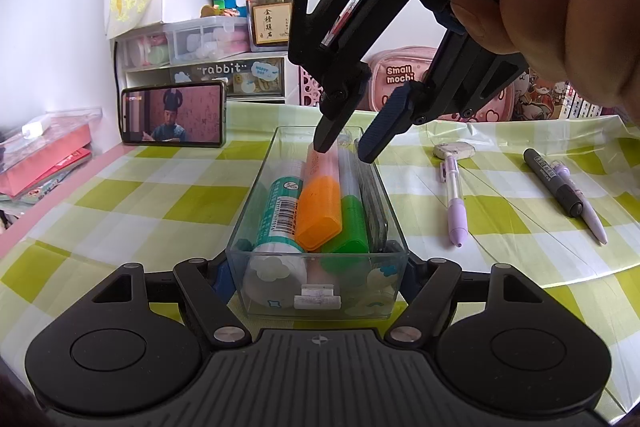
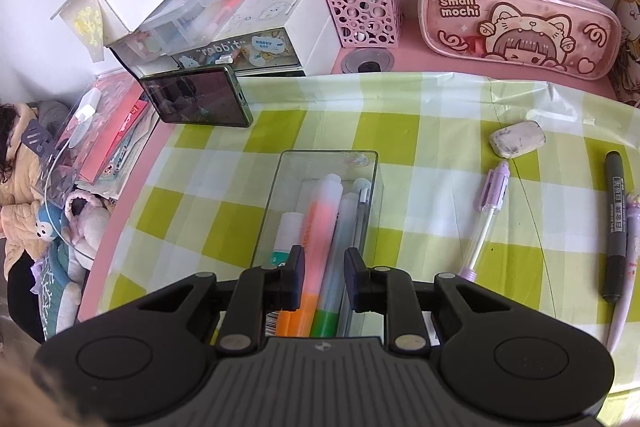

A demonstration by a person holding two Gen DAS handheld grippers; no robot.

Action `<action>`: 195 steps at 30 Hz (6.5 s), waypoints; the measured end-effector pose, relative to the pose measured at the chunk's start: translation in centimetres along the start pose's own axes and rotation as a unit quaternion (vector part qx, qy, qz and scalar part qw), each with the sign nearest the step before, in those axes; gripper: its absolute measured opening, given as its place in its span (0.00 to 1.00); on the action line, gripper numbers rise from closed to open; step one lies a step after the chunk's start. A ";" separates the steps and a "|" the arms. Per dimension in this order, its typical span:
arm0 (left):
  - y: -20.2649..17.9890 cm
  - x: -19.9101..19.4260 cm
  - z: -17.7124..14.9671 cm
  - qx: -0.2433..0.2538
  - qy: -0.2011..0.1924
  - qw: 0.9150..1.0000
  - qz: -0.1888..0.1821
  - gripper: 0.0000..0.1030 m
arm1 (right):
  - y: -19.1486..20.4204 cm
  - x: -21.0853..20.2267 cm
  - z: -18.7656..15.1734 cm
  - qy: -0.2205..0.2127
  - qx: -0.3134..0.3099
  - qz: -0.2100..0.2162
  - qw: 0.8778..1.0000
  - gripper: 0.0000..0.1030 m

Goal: Organize stationery
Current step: 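Carry the orange highlighter into the clear box and open the right gripper, then move the right gripper to the black marker and grasp it, then lower the black marker into the clear box and open the right gripper, then grasp the lavender pen with the clear dome top using the right gripper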

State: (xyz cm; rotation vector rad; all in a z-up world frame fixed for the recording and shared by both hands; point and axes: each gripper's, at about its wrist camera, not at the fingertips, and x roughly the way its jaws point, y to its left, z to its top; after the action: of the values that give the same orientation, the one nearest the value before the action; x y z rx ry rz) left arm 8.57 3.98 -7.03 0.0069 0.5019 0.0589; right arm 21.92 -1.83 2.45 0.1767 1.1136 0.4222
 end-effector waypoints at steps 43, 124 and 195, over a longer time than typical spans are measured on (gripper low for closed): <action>0.1 -0.1 -0.1 0.002 -0.001 1.000 -0.002 0.71 | -19.9 -4.4 -1.0 -0.086 0.108 -0.138 0.981 0.24; -0.1 -0.1 -0.1 0.000 0.000 1.000 -0.001 0.71 | -2.6 2.5 0.2 0.034 0.121 0.132 0.983 0.30; -0.2 -0.1 -0.2 -0.001 0.000 1.000 -0.001 0.71 | -8.8 -3.7 -0.8 -0.127 0.070 -0.035 0.989 0.29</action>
State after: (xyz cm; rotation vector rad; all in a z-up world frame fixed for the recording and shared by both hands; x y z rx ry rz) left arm 8.44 3.77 -7.16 0.0038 0.5026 0.0576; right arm 21.96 -11.44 2.11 0.3057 0.8964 0.2507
